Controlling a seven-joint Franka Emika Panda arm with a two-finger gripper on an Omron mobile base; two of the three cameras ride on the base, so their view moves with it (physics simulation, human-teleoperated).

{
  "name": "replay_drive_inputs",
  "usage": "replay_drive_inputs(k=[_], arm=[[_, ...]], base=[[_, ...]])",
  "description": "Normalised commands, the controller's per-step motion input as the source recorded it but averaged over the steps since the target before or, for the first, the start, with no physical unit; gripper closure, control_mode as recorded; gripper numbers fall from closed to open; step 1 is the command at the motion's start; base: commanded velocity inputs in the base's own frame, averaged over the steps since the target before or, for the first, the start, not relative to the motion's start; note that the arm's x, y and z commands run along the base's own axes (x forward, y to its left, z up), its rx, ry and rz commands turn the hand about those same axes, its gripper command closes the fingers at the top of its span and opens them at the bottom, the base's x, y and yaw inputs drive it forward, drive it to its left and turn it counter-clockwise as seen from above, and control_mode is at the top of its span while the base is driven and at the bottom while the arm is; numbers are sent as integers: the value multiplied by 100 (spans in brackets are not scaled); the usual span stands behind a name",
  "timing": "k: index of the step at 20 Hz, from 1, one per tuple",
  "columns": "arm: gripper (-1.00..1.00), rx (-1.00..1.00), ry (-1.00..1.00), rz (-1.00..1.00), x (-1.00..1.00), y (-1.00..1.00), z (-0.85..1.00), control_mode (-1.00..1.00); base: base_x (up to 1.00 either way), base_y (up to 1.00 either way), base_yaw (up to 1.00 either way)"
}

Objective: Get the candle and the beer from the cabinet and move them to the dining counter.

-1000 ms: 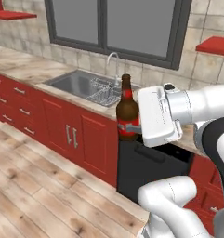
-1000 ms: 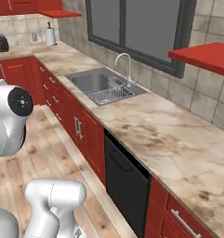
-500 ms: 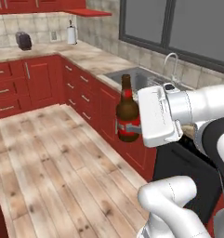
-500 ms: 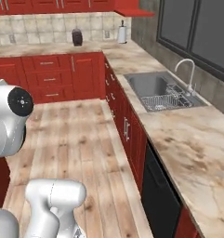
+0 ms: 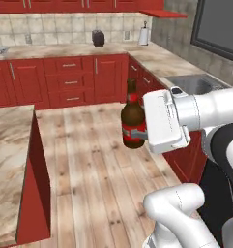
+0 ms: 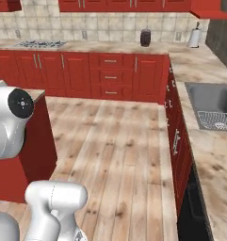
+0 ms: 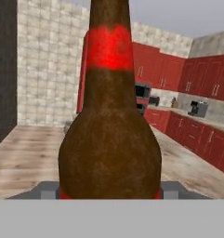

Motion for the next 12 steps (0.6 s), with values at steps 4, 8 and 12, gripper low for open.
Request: replay_drive_inputs(k=[4,8,12], arm=[[100,0,0,0,0,0,0,100],[100,0,0,0,0,0,0,100],[100,0,0,0,0,0,0,100]], base=[[-27,-2,54],[-26,-2,53],[-21,-1,53]])
